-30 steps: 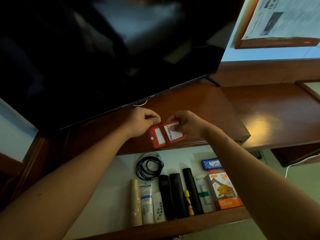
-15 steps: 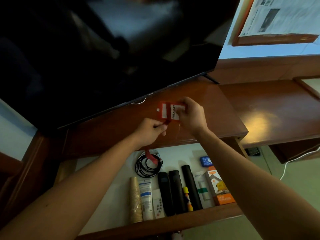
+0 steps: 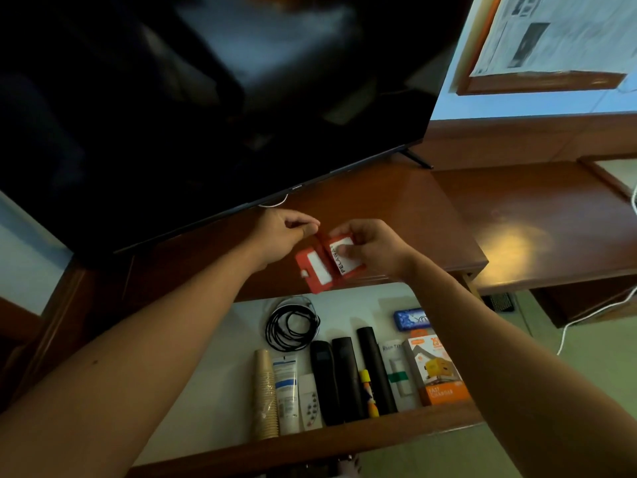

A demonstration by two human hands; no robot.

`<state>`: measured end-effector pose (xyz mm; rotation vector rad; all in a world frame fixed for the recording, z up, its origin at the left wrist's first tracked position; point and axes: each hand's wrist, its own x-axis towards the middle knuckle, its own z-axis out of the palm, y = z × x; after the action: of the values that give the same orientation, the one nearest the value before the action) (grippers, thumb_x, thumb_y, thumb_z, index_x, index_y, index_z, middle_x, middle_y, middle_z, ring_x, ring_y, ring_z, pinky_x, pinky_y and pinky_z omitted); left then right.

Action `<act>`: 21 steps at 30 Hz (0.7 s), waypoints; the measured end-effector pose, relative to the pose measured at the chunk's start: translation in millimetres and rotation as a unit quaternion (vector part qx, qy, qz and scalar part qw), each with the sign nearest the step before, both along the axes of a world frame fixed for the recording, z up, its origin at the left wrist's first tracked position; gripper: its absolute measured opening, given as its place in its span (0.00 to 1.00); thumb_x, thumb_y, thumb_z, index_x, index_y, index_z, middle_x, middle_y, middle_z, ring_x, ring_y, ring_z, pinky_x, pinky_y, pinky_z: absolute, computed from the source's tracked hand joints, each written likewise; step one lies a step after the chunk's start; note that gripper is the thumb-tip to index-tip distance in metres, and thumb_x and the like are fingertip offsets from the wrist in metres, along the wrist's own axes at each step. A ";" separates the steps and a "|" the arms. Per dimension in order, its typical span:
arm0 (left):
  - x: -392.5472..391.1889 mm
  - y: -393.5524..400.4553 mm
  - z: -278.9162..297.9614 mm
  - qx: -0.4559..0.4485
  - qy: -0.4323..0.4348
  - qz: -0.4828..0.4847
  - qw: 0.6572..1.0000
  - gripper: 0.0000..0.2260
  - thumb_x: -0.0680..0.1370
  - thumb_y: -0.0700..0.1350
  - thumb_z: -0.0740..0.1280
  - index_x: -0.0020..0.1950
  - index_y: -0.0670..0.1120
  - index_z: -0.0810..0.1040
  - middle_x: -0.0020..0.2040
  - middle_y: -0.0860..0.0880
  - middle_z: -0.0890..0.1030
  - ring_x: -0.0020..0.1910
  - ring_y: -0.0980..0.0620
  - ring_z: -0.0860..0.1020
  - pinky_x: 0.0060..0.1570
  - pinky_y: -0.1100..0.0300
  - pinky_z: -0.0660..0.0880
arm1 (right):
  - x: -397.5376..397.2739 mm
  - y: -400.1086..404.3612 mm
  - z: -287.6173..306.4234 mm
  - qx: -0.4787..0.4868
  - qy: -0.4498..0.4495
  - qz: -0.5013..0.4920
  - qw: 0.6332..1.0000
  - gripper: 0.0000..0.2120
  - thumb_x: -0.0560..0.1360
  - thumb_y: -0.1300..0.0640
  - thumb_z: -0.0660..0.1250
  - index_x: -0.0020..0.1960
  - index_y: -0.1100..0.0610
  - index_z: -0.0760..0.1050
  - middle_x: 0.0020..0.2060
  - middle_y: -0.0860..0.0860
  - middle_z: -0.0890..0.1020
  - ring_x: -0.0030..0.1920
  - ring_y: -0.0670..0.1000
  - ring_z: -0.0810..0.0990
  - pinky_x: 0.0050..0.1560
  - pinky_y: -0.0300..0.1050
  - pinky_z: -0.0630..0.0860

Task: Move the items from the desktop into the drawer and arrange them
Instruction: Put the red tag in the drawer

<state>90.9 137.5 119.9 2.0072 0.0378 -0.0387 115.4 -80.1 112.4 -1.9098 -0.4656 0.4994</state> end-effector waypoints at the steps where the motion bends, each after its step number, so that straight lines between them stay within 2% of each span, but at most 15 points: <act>1: -2.8 -0.4 -4.2 -0.059 0.027 0.022 0.998 0.05 0.79 0.41 0.70 0.50 0.48 0.85 0.41 0.49 0.83 0.39 0.51 0.78 0.38 0.60 0.73 | -1.8 -0.9 2.1 0.060 0.050 -0.010 0.997 0.11 0.78 0.65 0.68 0.59 0.57 0.78 0.51 0.57 0.83 0.50 0.55 0.85 0.50 0.52 0.83; 2: -6.0 -1.0 -9.5 -0.098 0.047 0.042 0.993 0.09 0.79 0.37 0.68 0.46 0.50 0.85 0.37 0.48 0.82 0.35 0.48 0.75 0.34 0.57 0.70 | -2.9 -1.2 3.8 0.116 0.094 -0.020 0.989 0.11 0.77 0.65 0.68 0.59 0.58 0.78 0.52 0.59 0.83 0.50 0.57 0.84 0.50 0.53 0.83; 4: -14.0 -4.8 -22.4 -0.130 0.068 0.047 0.988 0.18 0.79 0.32 0.64 0.38 0.51 0.83 0.30 0.49 0.78 0.29 0.51 0.70 0.30 0.56 0.65 | -3.2 0.4 6.0 0.190 0.142 -0.060 0.970 0.12 0.77 0.65 0.68 0.60 0.59 0.77 0.52 0.60 0.82 0.50 0.58 0.83 0.50 0.54 0.83; 5: -20.0 -9.5 -26.6 -0.136 0.079 0.044 0.987 0.17 0.79 0.32 0.64 0.37 0.50 0.82 0.30 0.50 0.78 0.28 0.53 0.69 0.30 0.58 0.65 | -2.3 1.7 5.8 0.207 0.149 -0.088 0.963 0.13 0.77 0.65 0.68 0.61 0.59 0.77 0.52 0.60 0.82 0.49 0.58 0.83 0.50 0.54 0.83; 8: -35.7 -27.1 -32.7 -0.146 0.108 0.060 0.982 0.05 0.80 0.39 0.67 0.51 0.46 0.83 0.40 0.51 0.85 0.30 0.57 0.71 0.31 0.63 0.69 | 0.7 4.7 -0.1 0.204 0.127 -0.174 0.955 0.14 0.76 0.63 0.72 0.61 0.59 0.77 0.53 0.59 0.83 0.50 0.57 0.85 0.54 0.57 0.82; 9: -38.6 -31.9 -34.7 -0.137 0.102 0.068 0.983 0.06 0.80 0.40 0.67 0.54 0.44 0.83 0.42 0.51 0.85 0.30 0.58 0.71 0.31 0.64 0.70 | 1.3 5.0 -2.8 0.193 0.114 -0.199 0.954 0.15 0.75 0.61 0.73 0.60 0.57 0.78 0.53 0.58 0.83 0.51 0.57 0.85 0.54 0.58 0.82; 12: -44.4 -39.8 -35.3 -0.078 0.059 0.067 0.993 0.06 0.80 0.41 0.68 0.52 0.42 0.84 0.45 0.46 0.86 0.30 0.59 0.74 0.33 0.65 0.73 | 0.9 6.5 -8.5 0.160 0.075 -0.255 0.951 0.15 0.73 0.58 0.75 0.58 0.54 0.77 0.53 0.56 0.84 0.49 0.53 0.86 0.49 0.54 0.84; 14: -47.6 -41.5 -31.7 -0.039 0.045 0.055 0.997 0.06 0.80 0.42 0.68 0.50 0.42 0.84 0.46 0.44 0.85 0.36 0.54 0.78 0.39 0.60 0.76 | -1.1 9.7 -8.9 0.136 0.039 -0.271 0.952 0.13 0.74 0.58 0.75 0.56 0.52 0.75 0.51 0.53 0.84 0.48 0.51 0.86 0.47 0.50 0.84; 16: -50.0 -41.1 -26.7 -0.002 0.042 0.025 0.999 0.07 0.80 0.43 0.68 0.54 0.43 0.84 0.47 0.49 0.85 0.45 0.52 0.81 0.46 0.59 0.76 | -2.2 12.9 -8.0 0.108 -0.013 -0.281 0.954 0.13 0.74 0.58 0.74 0.56 0.52 0.75 0.50 0.50 0.83 0.48 0.49 0.85 0.46 0.46 0.84; 18: -52.5 -40.3 -21.2 0.064 0.021 -0.013 0.998 0.09 0.81 0.45 0.67 0.59 0.46 0.83 0.50 0.54 0.83 0.49 0.58 0.80 0.48 0.64 0.73 | -3.5 14.6 -5.4 0.062 -0.087 -0.272 0.956 0.12 0.75 0.58 0.73 0.57 0.52 0.75 0.50 0.47 0.82 0.48 0.45 0.84 0.44 0.39 0.83; 20: -53.1 -38.8 -14.0 0.146 -0.028 -0.041 0.988 0.11 0.81 0.46 0.68 0.62 0.46 0.82 0.55 0.54 0.83 0.54 0.58 0.79 0.51 0.68 0.71 | -5.8 15.2 -2.7 0.017 -0.157 -0.241 0.958 0.10 0.77 0.59 0.71 0.56 0.52 0.75 0.49 0.43 0.81 0.46 0.40 0.81 0.41 0.31 0.80; 21: -51.9 -38.0 -10.9 0.185 -0.061 -0.054 0.979 0.12 0.80 0.45 0.68 0.62 0.45 0.82 0.57 0.51 0.83 0.55 0.55 0.79 0.54 0.67 0.71 | -7.6 15.0 -1.6 -0.007 -0.186 -0.220 0.957 0.09 0.77 0.60 0.70 0.55 0.52 0.74 0.47 0.42 0.80 0.45 0.38 0.80 0.40 0.29 0.79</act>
<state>39.0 99.5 109.0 2.3785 -0.1533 0.0245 107.8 -65.1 110.9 -2.0487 -0.2585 -0.1536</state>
